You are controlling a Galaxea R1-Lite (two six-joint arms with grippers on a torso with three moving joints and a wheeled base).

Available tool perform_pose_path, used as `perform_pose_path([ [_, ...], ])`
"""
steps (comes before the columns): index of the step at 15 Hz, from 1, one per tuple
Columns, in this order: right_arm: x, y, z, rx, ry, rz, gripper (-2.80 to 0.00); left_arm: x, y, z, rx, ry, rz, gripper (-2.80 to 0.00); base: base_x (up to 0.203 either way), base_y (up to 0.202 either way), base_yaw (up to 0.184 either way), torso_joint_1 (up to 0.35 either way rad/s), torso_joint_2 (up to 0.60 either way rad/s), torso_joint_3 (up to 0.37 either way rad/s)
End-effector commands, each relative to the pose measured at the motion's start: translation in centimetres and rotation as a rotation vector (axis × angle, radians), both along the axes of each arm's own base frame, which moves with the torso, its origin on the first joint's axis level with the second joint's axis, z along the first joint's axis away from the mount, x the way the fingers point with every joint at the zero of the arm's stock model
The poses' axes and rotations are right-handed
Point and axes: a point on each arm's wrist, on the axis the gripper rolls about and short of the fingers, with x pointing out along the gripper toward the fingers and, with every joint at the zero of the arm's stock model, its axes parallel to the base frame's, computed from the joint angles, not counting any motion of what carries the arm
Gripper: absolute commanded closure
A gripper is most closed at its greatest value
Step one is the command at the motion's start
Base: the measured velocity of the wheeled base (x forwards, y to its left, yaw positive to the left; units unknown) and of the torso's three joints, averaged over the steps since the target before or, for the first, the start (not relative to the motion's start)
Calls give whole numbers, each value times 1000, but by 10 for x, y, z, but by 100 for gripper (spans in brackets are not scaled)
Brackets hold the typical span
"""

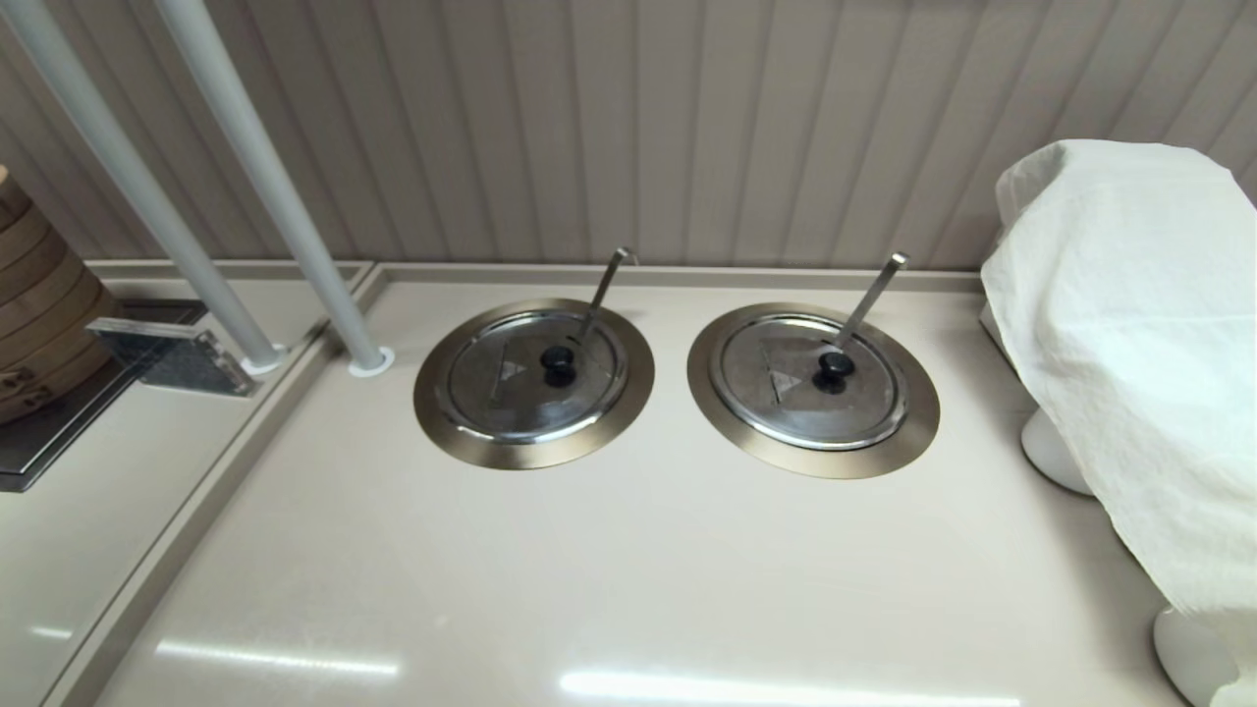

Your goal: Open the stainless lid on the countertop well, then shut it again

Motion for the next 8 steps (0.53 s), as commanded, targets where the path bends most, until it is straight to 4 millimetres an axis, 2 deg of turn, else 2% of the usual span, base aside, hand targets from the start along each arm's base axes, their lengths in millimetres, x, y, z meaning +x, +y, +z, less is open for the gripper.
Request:
perform_pose_path([
  [1,0,0,0,0,0,1,-280,2,0,-7,-5,21,-2,0,0,0,0,0,0,0],
  [3,0,0,0,0,0,-1,-280,8,0,-21,-34,63,9,0,0,0,0,0,0,0],
  [6,0,0,0,0,1,0,-280,15,1,-24,-61,-53,36,0,0,0,0,0,0,0],
  [8,0,0,0,0,0,1,-280,15,1,-28,-69,-17,46,0,0,0,0,0,0,0],
])
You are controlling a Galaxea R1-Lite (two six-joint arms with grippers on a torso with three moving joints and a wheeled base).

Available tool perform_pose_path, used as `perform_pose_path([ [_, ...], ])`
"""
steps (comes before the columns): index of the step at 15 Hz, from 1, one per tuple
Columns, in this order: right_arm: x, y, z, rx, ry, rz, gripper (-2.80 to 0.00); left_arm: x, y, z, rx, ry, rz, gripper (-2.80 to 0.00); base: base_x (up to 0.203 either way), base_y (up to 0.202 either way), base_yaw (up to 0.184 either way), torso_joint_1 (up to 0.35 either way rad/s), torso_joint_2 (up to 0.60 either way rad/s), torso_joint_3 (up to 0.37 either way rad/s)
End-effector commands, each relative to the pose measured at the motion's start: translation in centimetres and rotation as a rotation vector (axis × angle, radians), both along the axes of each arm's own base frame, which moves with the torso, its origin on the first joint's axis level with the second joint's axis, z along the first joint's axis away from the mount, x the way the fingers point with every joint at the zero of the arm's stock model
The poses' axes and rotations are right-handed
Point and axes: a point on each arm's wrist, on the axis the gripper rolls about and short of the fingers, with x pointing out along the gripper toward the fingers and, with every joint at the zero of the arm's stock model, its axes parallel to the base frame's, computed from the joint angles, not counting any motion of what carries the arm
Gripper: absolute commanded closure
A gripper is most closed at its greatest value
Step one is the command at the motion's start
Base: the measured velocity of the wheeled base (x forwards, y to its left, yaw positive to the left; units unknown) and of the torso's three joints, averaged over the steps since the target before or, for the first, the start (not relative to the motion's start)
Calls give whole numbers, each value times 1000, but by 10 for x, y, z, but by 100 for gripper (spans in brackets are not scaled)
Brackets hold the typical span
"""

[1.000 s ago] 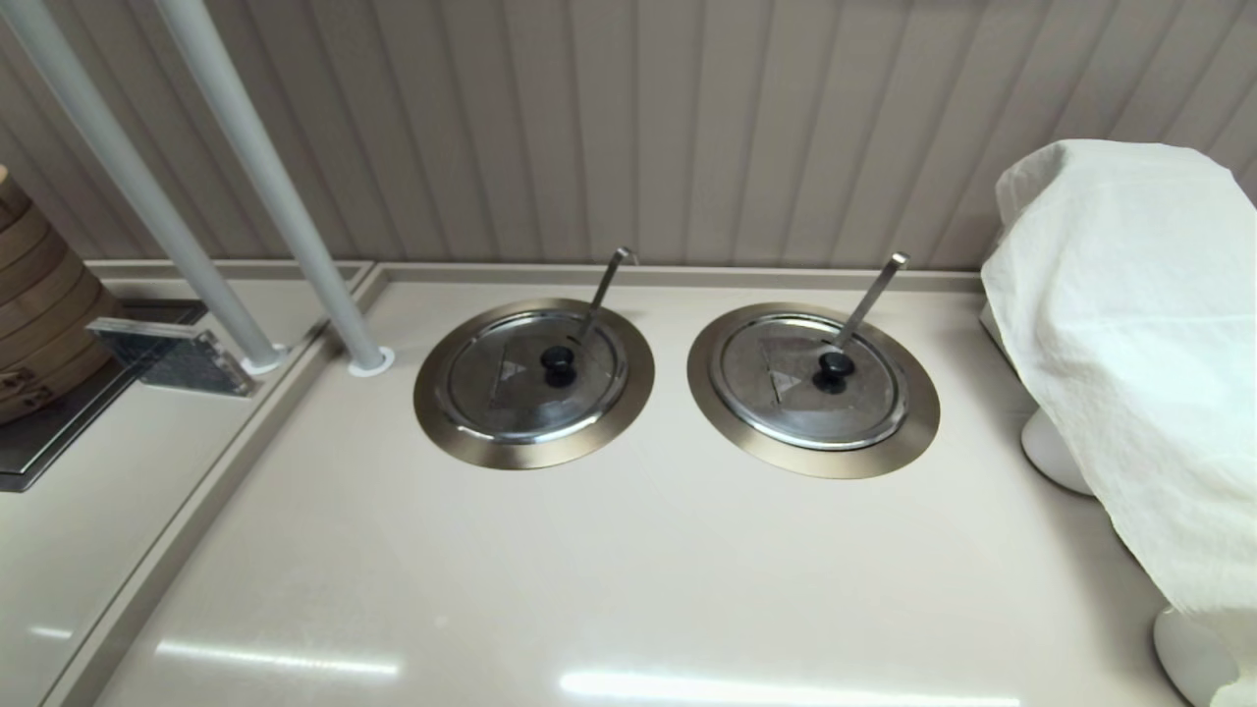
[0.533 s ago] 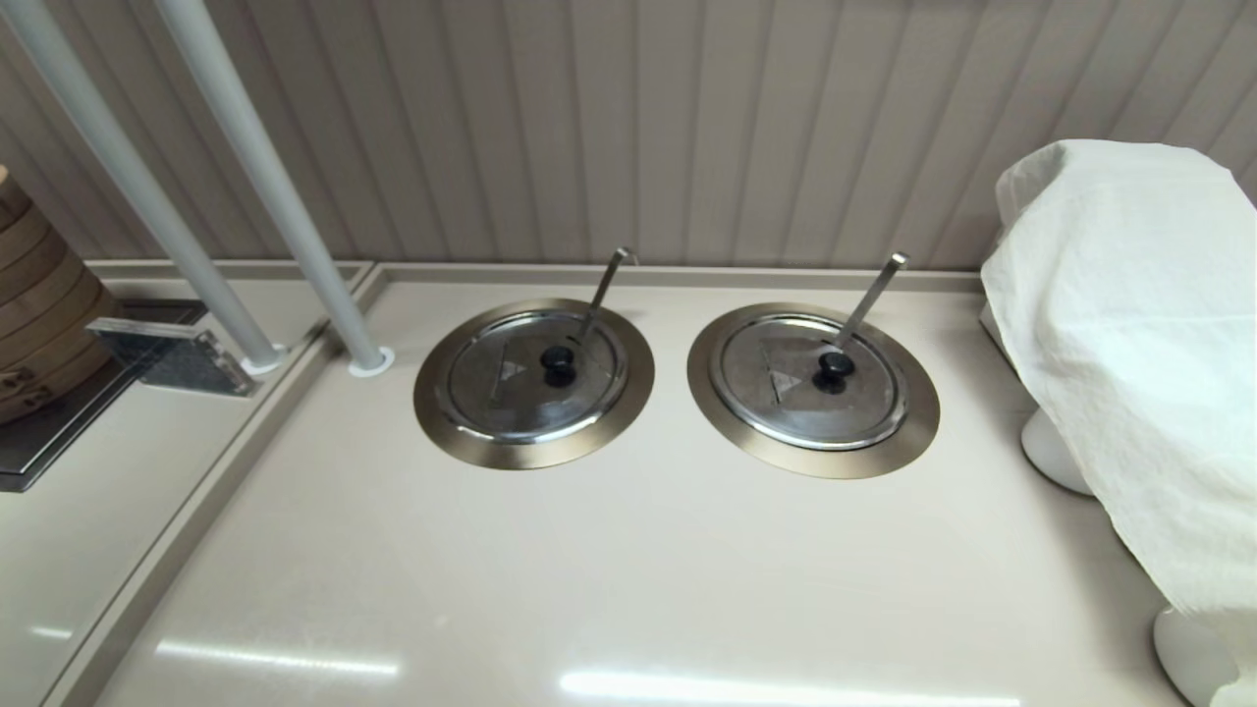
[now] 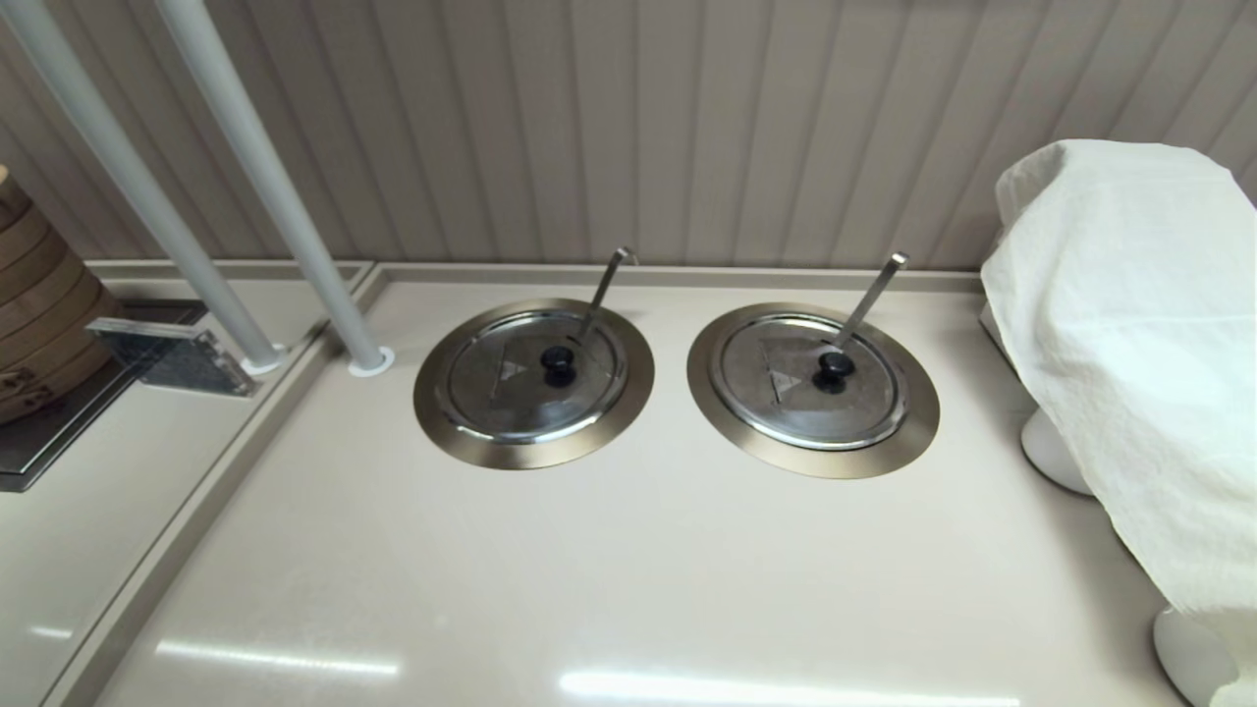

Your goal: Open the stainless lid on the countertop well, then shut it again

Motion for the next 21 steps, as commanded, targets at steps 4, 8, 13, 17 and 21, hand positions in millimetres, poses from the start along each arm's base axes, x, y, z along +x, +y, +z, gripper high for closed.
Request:
perform_pose_path([
  [4,0,0,0,-1,0,0,-280,1,1,-9,67,74,58,0,0,0,0,0,0,0],
  [8,0,0,0,-25,1,4,-280,1,1,-10,56,85,55,0,0,0,0,0,0,0],
  [13,0,0,0,-47,2,20,-280,1,1,-10,49,84,58,0,0,0,0,0,0,0],
  [17,0,0,0,-47,2,20,-280,1,1,-10,49,85,58,0,0,0,0,0,0,0],
  [21,0,0,0,-47,2,19,-280,1,1,-10,49,83,57,0,0,0,0,0,0,0],
])
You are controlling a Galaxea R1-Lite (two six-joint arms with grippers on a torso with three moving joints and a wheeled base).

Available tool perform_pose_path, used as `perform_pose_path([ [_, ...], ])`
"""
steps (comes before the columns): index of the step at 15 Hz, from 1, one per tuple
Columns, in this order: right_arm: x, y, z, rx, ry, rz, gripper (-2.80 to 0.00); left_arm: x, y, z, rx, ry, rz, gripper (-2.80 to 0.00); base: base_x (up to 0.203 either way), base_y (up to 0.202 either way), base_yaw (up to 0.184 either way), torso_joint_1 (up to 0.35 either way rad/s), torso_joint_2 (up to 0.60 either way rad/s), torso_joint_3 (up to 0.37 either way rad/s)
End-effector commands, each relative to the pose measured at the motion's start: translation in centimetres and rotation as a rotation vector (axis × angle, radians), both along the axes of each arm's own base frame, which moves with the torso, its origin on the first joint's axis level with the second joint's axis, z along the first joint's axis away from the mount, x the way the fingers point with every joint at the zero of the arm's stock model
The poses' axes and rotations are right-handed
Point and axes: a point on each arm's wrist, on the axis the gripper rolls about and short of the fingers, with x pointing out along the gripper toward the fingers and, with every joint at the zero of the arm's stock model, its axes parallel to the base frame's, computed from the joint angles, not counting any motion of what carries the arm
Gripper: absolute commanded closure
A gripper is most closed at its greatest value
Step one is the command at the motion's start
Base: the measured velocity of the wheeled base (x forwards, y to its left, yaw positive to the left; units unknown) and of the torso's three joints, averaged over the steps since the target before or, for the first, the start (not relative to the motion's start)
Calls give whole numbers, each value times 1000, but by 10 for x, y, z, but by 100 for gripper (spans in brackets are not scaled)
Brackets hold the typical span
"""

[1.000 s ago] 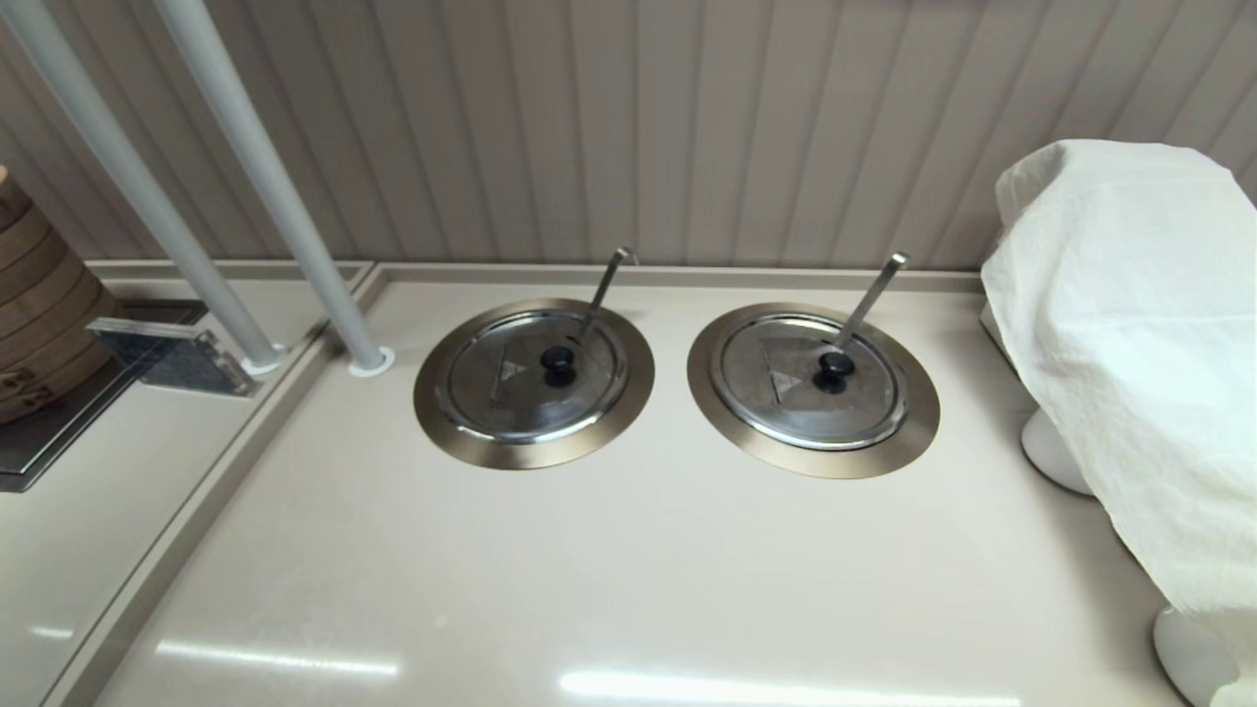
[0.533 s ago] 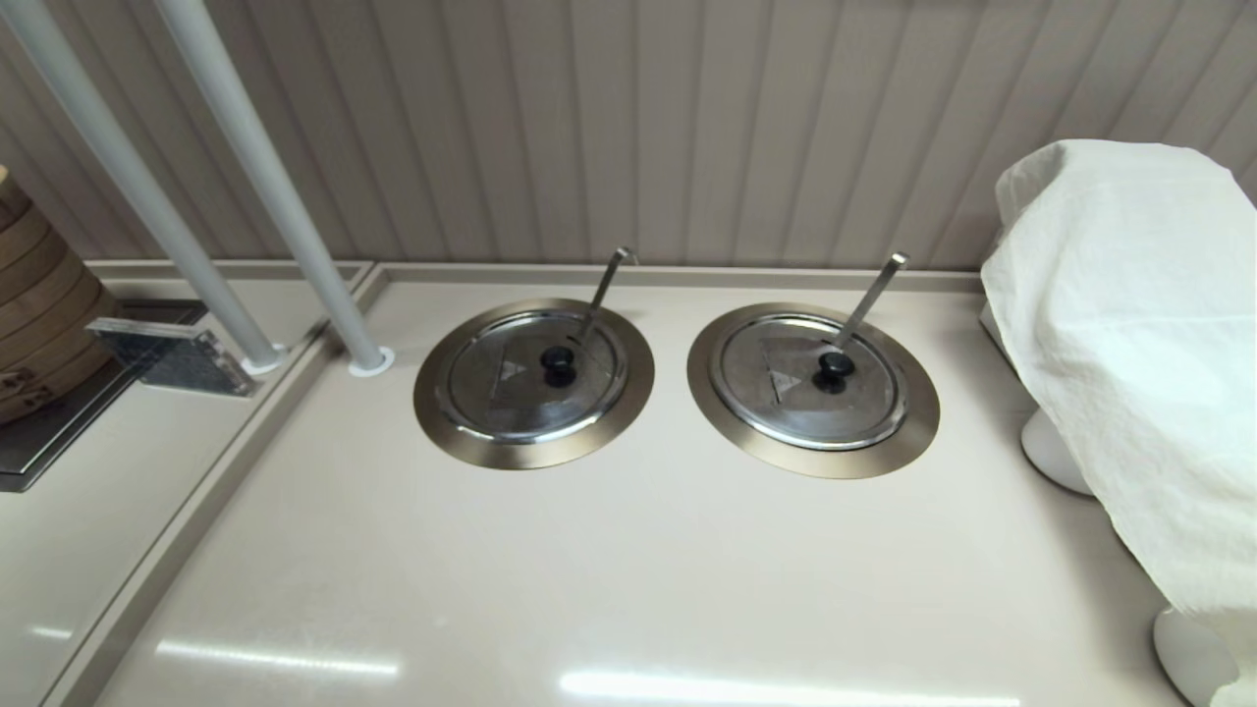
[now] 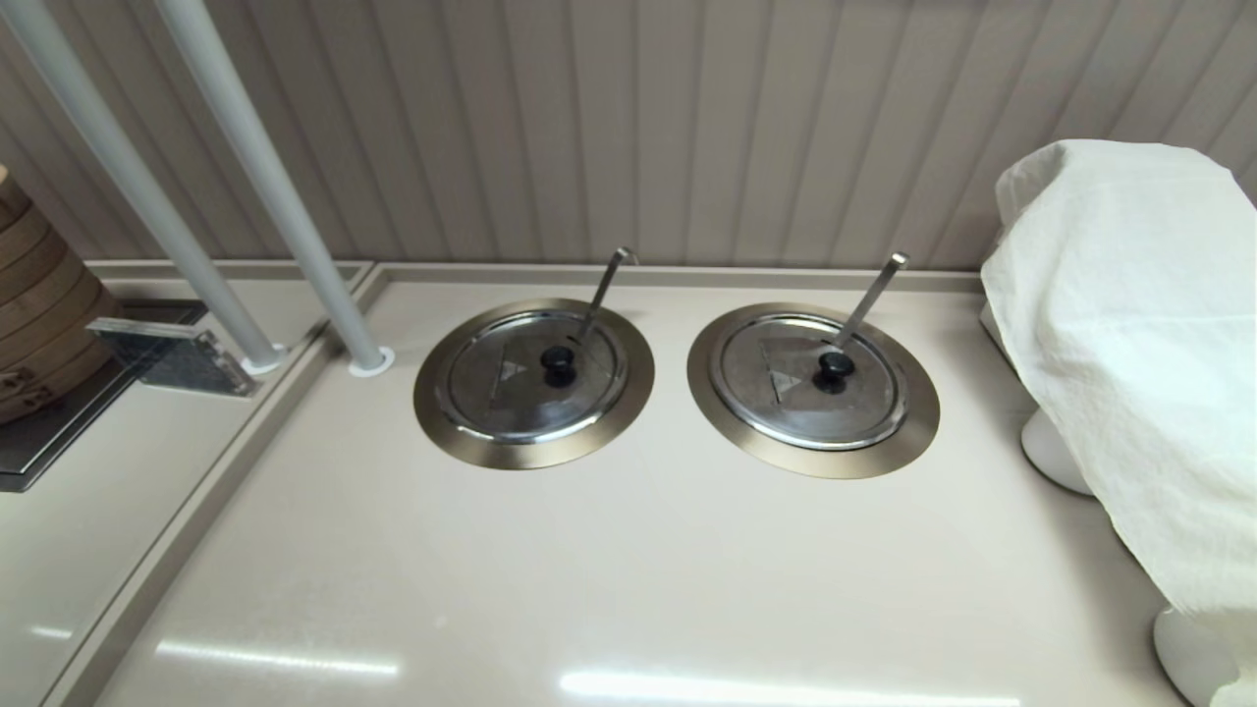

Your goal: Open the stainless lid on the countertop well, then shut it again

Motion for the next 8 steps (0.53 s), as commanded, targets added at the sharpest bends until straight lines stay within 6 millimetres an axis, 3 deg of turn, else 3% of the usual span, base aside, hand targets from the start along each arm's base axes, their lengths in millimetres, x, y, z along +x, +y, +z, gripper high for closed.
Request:
perform_pose_path([
  [1,0,0,0,0,0,0,-280,0,0,0,1,3,0,0,0,0,0,0,0,0],
  [8,0,0,0,1,1,0,-280,0,0,0,3,3,-1,0,0,0,0,0,0,0],
])
